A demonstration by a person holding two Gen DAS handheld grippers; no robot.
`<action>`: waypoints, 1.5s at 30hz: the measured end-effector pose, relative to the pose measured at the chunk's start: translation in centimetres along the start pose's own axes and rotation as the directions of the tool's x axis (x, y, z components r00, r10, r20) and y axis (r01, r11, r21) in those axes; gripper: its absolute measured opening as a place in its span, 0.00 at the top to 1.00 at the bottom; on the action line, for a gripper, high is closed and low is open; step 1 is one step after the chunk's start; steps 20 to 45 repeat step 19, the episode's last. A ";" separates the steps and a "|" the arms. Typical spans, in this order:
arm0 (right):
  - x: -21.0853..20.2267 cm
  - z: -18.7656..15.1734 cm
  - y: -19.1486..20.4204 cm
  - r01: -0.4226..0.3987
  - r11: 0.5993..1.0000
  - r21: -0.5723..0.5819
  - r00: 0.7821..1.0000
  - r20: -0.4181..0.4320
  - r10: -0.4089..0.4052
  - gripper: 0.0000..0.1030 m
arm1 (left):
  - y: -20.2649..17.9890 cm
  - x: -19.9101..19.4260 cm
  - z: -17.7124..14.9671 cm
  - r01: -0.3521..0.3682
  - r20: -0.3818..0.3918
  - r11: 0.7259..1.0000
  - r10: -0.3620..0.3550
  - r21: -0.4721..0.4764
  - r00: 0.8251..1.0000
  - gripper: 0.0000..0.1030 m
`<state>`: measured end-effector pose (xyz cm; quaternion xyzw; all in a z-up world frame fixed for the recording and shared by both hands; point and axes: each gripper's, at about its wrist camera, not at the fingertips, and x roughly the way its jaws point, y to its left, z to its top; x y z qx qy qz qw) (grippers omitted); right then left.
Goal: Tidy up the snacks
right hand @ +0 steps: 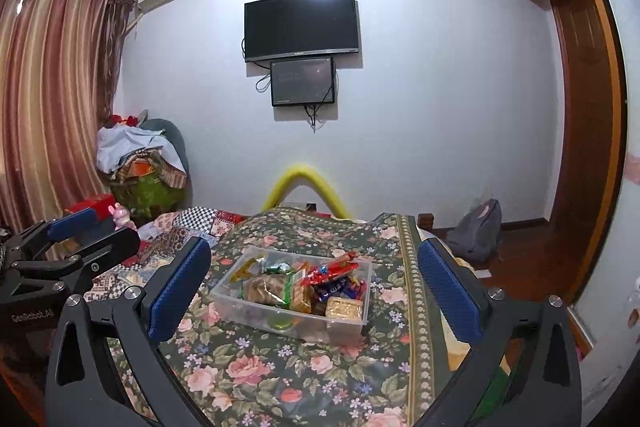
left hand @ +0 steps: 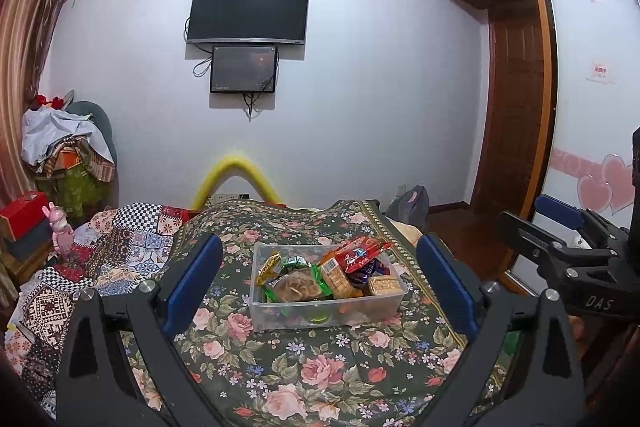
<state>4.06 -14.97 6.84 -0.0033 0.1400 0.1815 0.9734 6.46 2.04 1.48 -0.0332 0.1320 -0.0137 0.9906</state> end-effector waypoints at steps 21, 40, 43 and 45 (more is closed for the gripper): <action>0.0 0.0 0.2 0.004 1.000 -0.005 1.000 0.006 -0.004 0.00 | -0.3 -0.2 0.0 0.010 0.004 1.000 -0.011 0.002 1.000 0.02; 0.0 0.0 0.2 0.004 1.000 -0.005 1.000 0.006 -0.004 0.00 | -0.3 -0.2 0.0 0.010 0.004 1.000 -0.011 0.002 1.000 0.02; 0.0 0.0 0.2 0.004 1.000 -0.005 1.000 0.006 -0.004 0.00 | -0.3 -0.2 0.0 0.010 0.004 1.000 -0.011 0.002 1.000 0.02; 0.0 0.0 0.2 0.004 1.000 -0.005 1.000 0.006 -0.004 0.00 | -0.3 -0.2 0.0 0.010 0.004 1.000 -0.011 0.002 1.000 0.02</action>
